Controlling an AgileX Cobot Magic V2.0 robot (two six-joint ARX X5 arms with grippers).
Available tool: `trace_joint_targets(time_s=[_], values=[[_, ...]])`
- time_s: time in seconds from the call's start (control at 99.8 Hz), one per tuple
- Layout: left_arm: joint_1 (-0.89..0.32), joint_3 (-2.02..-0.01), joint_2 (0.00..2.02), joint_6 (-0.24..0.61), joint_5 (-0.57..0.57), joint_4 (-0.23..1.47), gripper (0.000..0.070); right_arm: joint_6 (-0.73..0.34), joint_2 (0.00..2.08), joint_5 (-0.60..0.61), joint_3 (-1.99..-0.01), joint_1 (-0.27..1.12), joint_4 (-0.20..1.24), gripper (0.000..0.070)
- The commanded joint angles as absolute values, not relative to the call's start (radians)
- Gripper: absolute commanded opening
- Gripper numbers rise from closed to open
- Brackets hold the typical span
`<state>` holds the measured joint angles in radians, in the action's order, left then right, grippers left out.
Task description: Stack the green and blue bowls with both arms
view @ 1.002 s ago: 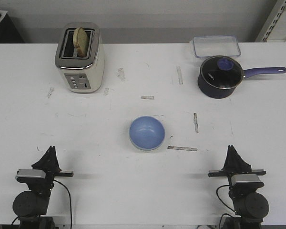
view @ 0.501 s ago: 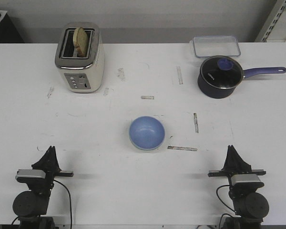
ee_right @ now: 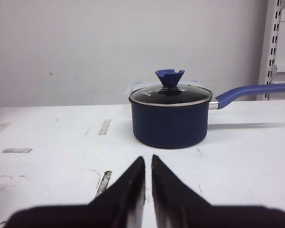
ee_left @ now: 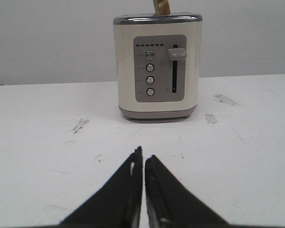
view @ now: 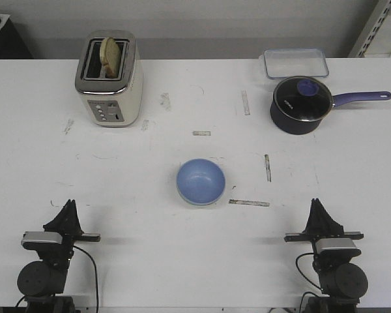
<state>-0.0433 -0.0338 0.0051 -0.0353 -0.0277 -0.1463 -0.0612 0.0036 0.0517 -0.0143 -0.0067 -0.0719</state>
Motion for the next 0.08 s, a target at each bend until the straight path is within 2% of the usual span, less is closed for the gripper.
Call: trace_joint_targets(time_s=[0.0,0.07], values=[[-0.043,-0.012,0.003,-0.041,-0.03,-0.158,0.0001,-0.078,0.001,0.052,-0.012,-0.006,-0.083,0.0012],[-0.043,-0.012,0.003,-0.041,-0.03,-0.159,0.0001,-0.078,0.001,0.052,-0.012,-0.006,-0.083,0.0012]])
